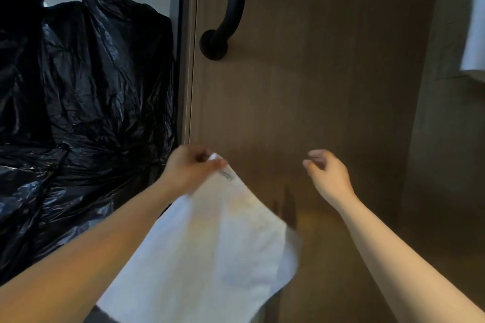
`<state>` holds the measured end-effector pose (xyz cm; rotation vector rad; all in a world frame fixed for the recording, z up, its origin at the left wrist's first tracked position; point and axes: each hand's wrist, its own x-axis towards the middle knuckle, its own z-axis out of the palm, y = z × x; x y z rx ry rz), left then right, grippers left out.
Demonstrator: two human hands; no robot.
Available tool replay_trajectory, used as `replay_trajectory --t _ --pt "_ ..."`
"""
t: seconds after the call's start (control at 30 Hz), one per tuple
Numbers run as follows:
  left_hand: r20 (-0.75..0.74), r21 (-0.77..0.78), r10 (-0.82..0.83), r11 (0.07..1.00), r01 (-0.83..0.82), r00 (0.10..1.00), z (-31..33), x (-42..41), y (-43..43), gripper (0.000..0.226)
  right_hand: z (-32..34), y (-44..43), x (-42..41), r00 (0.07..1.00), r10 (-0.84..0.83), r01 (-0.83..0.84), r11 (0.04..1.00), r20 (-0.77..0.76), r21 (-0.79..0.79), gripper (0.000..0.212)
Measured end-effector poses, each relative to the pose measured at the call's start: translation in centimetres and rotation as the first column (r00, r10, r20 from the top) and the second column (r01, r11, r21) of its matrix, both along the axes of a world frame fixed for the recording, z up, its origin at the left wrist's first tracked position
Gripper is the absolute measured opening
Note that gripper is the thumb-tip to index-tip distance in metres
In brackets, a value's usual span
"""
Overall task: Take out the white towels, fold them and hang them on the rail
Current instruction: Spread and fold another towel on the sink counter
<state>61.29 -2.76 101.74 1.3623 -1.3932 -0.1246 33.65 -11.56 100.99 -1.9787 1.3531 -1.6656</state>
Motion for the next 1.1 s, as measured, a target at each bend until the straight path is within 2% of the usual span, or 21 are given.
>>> replay_trajectory --t 0.07,0.17,0.3,0.4,0.53,0.63,0.77,0.97,1.1 --pt "0.051 0.046 -0.029 0.999 0.027 0.998 -0.6 -1.2 0.0 0.030 -0.6 1.8 2.0 0.981 0.192 -0.192 0.981 -0.019 -0.007 0.008" --pt "0.053 0.085 -0.105 0.991 0.100 0.993 -1.2 -1.9 0.6 0.021 -2.5 3.9 4.5 0.908 0.415 -0.409 0.907 -0.052 0.106 0.010" --pt "0.060 0.106 -0.157 0.983 0.150 0.986 -1.5 -2.4 1.7 0.016 -4.4 5.9 6.4 0.833 0.553 -0.526 0.810 -0.037 0.260 0.026" --pt "0.052 0.087 -0.152 0.985 0.147 0.987 -1.7 -2.3 2.2 0.016 -4.7 6.7 7.2 0.789 0.614 -0.589 0.765 -0.017 0.260 0.021" --pt "0.026 0.082 -0.145 0.986 0.143 0.989 -1.8 -2.0 2.7 0.017 -4.7 7.2 7.5 0.757 0.653 -0.635 0.735 0.000 0.237 0.017" --pt "0.008 0.082 -0.150 0.985 0.148 0.989 -1.9 -2.1 3.1 0.017 -4.6 7.1 8.0 0.781 0.624 -0.608 0.768 -0.022 0.202 0.016" --pt "-0.098 0.089 -0.208 0.972 0.217 0.973 -2.2 -2.1 3.9 0.016 -4.6 6.9 7.9 0.790 0.613 -0.603 0.779 -0.007 0.171 0.020" --pt "-0.127 0.284 -0.274 0.911 0.300 0.953 -4.7 -0.8 5.5 0.010 -4.9 6.3 6.6 0.833 0.538 -0.553 0.808 0.128 0.203 0.025" --pt "-0.146 0.176 -0.183 0.962 0.207 0.972 -5.7 -0.9 5.5 0.007 -4.7 6.5 6.6 0.840 0.526 -0.542 0.806 0.132 0.237 0.028"
